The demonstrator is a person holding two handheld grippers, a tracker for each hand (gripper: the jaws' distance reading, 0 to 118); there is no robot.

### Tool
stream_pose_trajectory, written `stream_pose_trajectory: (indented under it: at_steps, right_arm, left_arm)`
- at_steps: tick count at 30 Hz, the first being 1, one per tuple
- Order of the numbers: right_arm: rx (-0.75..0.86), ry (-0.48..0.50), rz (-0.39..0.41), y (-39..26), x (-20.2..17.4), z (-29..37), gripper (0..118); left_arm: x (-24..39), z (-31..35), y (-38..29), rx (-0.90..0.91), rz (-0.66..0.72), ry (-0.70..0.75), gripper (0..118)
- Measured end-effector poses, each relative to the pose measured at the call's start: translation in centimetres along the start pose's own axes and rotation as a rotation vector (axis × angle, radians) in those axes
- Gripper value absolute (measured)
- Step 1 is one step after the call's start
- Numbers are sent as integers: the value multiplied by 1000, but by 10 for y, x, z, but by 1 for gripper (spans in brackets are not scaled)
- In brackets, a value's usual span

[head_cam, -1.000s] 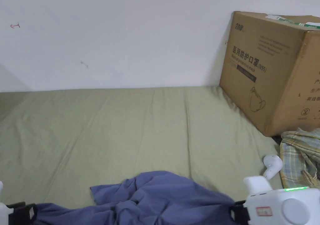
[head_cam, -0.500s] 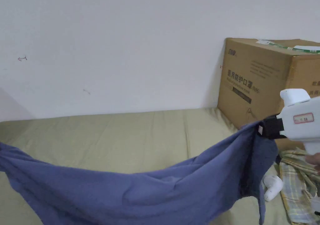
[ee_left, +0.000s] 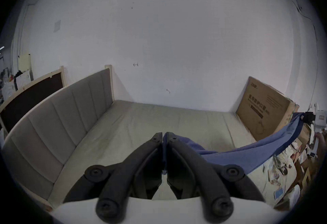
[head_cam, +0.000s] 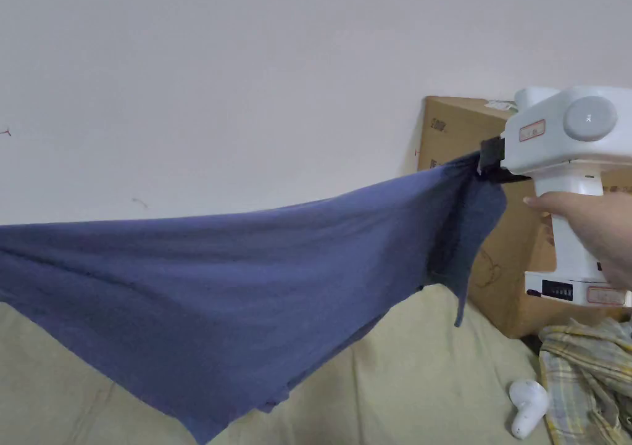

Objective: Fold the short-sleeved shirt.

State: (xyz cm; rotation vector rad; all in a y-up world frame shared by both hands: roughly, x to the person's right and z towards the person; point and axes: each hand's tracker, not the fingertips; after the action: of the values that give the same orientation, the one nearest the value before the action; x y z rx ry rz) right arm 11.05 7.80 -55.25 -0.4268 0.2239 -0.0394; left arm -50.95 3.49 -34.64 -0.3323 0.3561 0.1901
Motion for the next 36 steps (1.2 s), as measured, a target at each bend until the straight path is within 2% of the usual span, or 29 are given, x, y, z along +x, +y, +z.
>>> stream_pose_trajectory:
  at_steps: [3, 6, 9, 14, 19, 22, 26, 28, 34, 35, 36]
  right_arm:
    - [-2, -7, -2, -8, 2, -22, 4]
    - [-46, -3, 22, -43, 5, -44, 4]
    - [-187, -3, 32, -107, 16, -68, 4]
    - [-516, -5, -21, -255, 45, -89, 4]
    - [-746, 6, 43, -361, 74, -73, 4]
    - [-796, 50, 23, -381, 89, -47, 4]
    - [-833, 42, 30, -385, 97, -12, 4]
    - [-885, 103, 29, -389, 102, -3, 4]
    - [-857, 90, 43, -399, 98, 19, 4]
    - [-853, 84, 51, -401, 96, 20, 14]
    - [-853, 57, 81, -403, 95, 21, 30]
  left_arm:
    - [-7, -18, -8, 37, 50, 18, 2]
    - [-14, -32, -34, 0, 102, 39, 2]
    - [-30, -48, -82, -136, 142, 43, 2]
    - [-45, -45, -210, -436, 136, 46, 2]
    - [-57, -17, -303, -658, 70, 61, 2]
    - [-67, 5, -318, -680, 36, 52, 2]
    - [-77, 29, -318, -704, -7, 38, 2]
    - [-79, 39, -318, -713, -31, 12, 2]
    - [-93, 50, -334, -768, 76, -33, 2]
    - [-95, 52, -336, -758, 90, -43, 2]
    - [-94, 56, -337, -744, 119, -52, 3]
